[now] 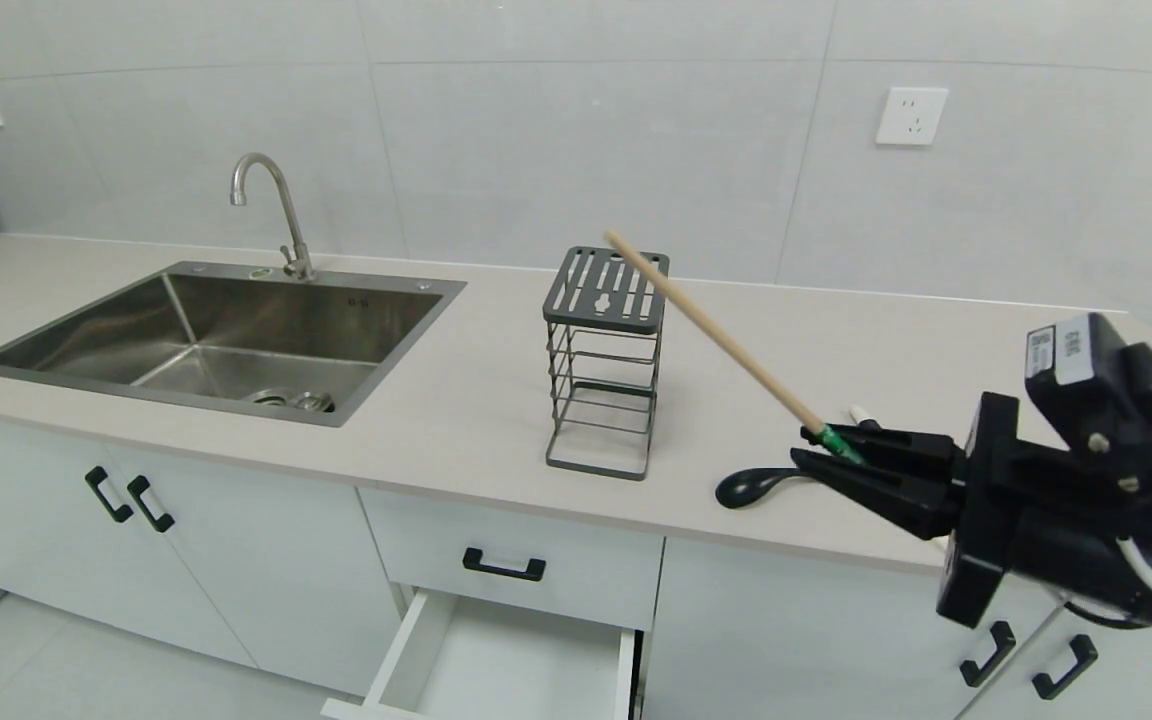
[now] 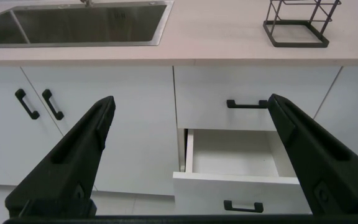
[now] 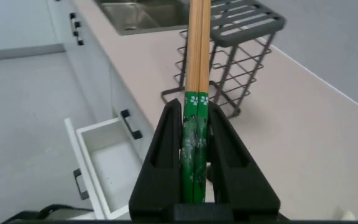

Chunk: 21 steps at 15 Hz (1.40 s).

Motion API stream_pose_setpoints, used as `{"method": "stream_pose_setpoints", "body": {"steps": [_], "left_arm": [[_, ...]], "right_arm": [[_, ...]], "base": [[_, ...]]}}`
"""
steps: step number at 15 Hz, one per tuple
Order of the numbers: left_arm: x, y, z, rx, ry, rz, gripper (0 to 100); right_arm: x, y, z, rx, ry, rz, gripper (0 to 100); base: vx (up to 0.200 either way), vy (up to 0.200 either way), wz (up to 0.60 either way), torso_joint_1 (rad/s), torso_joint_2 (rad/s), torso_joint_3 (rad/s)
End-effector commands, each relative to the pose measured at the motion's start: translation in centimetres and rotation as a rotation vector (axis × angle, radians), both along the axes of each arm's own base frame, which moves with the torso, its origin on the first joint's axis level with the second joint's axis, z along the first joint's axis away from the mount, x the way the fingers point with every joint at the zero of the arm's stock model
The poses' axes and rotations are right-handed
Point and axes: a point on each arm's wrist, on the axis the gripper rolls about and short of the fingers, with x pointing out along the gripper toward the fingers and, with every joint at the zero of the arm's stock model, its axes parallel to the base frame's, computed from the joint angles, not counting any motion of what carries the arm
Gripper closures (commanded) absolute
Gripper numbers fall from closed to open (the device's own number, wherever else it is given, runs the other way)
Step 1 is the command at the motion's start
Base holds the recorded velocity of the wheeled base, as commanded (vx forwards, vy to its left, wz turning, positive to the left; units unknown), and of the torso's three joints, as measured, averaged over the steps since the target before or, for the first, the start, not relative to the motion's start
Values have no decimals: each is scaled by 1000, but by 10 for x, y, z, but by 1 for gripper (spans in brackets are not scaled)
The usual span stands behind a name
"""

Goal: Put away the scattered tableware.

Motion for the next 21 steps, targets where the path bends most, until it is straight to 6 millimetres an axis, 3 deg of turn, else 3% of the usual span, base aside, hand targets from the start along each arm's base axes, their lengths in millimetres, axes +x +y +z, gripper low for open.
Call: {"method": "stream_pose_setpoints", "body": {"steps": [1, 5, 7, 14, 16, 19, 21], "left_arm": [[0, 0, 0, 0, 1, 0, 0], [0, 0, 0, 0, 1, 0, 0], [0, 0, 0, 0, 1, 0, 0], [0, 0, 0, 0, 1, 0, 0], [0, 0, 0, 0, 1, 0, 0], [0, 0, 0, 0, 1, 0, 0], [0, 0, 0, 0, 1, 0, 0]], "right_arm": [[-8, 25, -13, -41, 43, 117, 100], [7, 54, -22, -69, 72, 159, 100], [12, 59, -25, -77, 81, 159, 100], [28, 120, -57, -84, 258, 96, 100], [34, 140, -78, -124, 295, 48, 100], [21, 151, -108, -231, 371, 88, 100], [23, 157, -120, -282, 358, 102, 100]], "base": [[0, 0, 0, 0, 0, 0], [0, 0, 0, 0, 0, 0], [0, 0, 0, 0, 0, 0], [0, 0, 0, 0, 0, 0], [0, 0, 0, 0, 0, 0], [0, 0, 0, 0, 0, 0], [0, 0, 0, 0, 0, 0]]}}
